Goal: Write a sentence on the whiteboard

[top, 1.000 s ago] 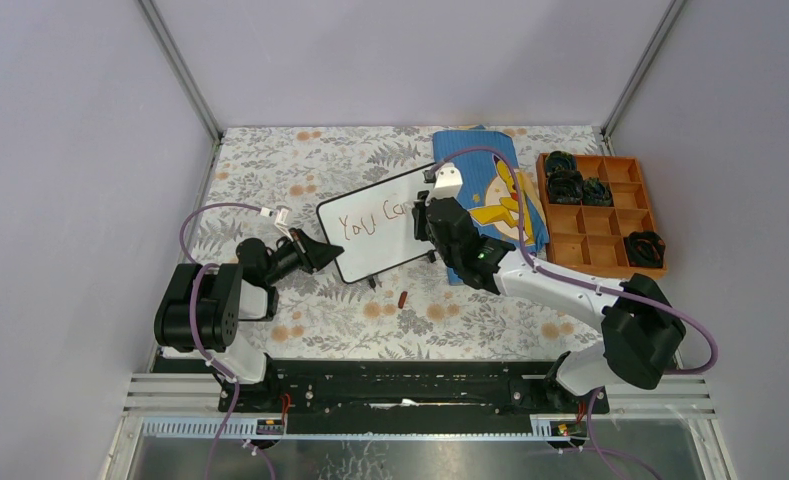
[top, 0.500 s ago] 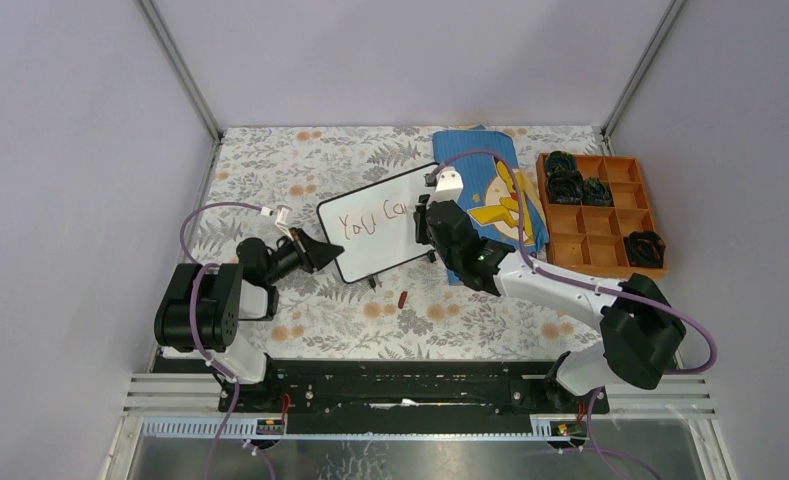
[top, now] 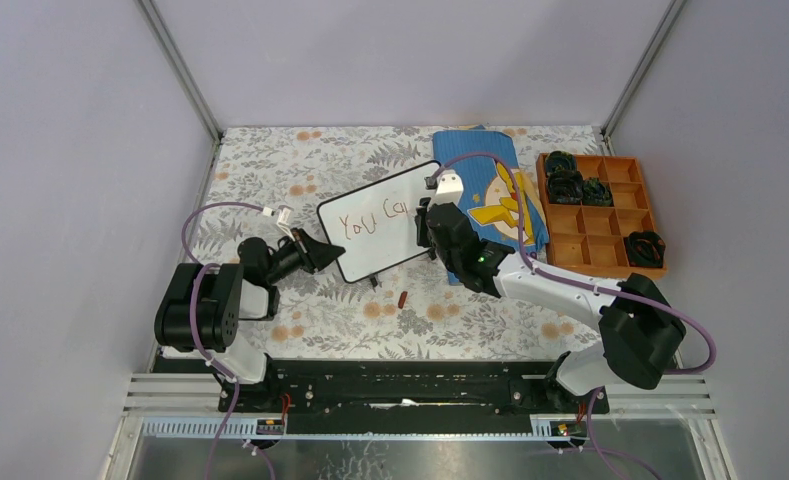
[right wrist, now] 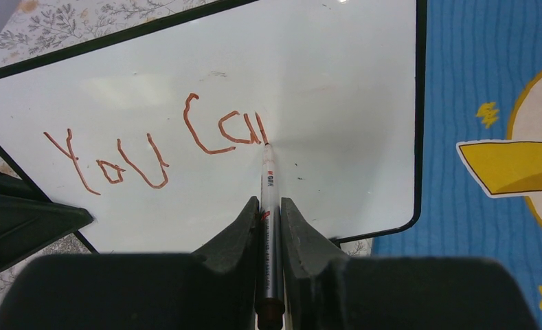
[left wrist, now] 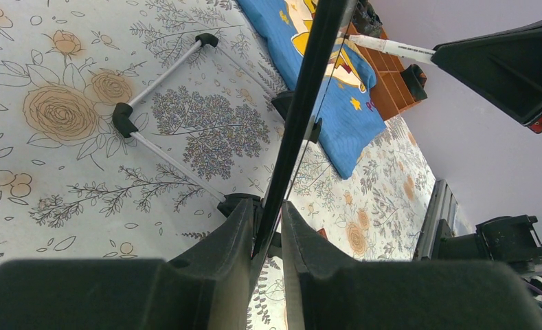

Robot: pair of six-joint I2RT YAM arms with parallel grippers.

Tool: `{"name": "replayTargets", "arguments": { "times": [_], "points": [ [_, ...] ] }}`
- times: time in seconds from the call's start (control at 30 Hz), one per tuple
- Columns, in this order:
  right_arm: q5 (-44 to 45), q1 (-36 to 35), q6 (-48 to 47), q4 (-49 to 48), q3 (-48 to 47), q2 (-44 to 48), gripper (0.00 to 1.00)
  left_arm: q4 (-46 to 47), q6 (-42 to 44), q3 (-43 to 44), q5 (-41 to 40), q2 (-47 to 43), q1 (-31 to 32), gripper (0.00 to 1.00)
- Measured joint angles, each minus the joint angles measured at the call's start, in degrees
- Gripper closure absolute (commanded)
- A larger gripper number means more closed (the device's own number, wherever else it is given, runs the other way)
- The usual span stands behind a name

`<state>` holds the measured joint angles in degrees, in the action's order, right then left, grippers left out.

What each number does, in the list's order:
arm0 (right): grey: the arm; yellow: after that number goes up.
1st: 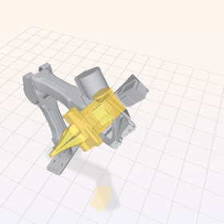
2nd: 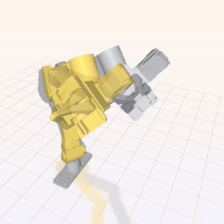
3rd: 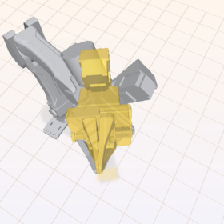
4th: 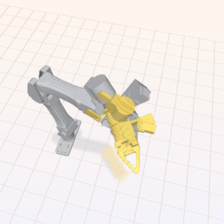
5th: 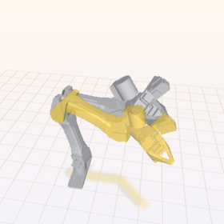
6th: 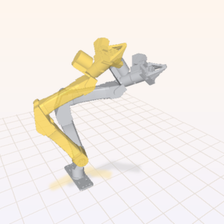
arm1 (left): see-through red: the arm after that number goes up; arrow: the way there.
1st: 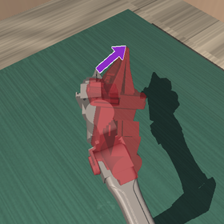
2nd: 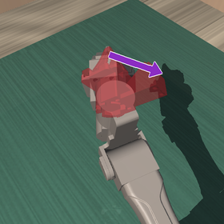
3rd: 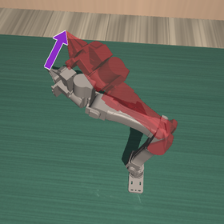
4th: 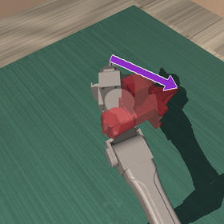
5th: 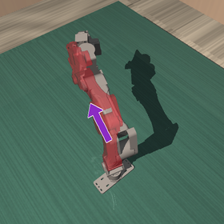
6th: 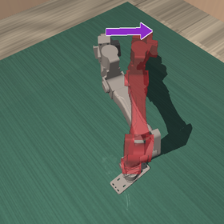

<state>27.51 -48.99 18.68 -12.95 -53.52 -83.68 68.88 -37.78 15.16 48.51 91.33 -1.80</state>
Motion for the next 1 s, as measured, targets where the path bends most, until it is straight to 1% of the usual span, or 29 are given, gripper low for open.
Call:
{"name": "replayTargets", "arguments": {
  "times": [0.47, 1.0],
  "points": [
    [0.0, 0.2, -0.9, 1.1, -3.9, -1.4, 1.0, 0.0, 0.1, 0.0, 0.0, 0.0, 0.0, 0.74],
    [0.1, 1.6, -1.4, 1.1, -5.6, -2.0, 1.0, -0.5, 0.2, 0.0, -0.1, 0.0, 0.2, 0.74]
  ]
}}
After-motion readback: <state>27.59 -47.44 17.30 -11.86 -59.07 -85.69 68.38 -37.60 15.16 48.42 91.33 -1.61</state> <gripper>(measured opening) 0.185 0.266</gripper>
